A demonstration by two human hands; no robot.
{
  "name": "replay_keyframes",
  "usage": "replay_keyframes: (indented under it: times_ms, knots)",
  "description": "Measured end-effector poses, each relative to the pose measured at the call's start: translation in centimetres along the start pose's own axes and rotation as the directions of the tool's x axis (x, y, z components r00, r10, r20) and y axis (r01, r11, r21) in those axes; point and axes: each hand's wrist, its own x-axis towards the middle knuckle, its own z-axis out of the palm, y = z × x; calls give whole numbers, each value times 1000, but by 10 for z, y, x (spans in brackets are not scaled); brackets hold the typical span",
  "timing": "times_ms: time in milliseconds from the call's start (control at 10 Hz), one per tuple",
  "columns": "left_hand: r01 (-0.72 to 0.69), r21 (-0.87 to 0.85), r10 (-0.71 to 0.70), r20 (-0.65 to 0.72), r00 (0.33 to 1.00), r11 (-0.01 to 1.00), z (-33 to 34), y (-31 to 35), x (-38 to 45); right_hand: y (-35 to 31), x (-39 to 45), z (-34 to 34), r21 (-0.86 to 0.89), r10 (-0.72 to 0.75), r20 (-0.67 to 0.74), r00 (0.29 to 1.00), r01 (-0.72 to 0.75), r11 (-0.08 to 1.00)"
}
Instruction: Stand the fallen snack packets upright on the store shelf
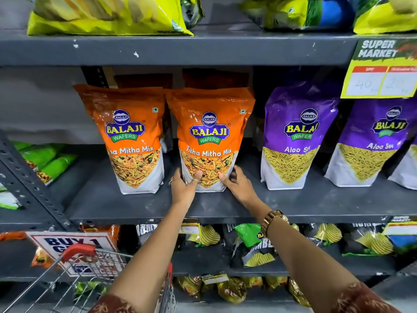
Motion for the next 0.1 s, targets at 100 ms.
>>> replay_keyframes:
  times_ms: [100]
  knots:
    - [-72,-69,60,-172,983,995,2,3,-10,-6,-7,-7,-105,-68,-146,987,53,993]
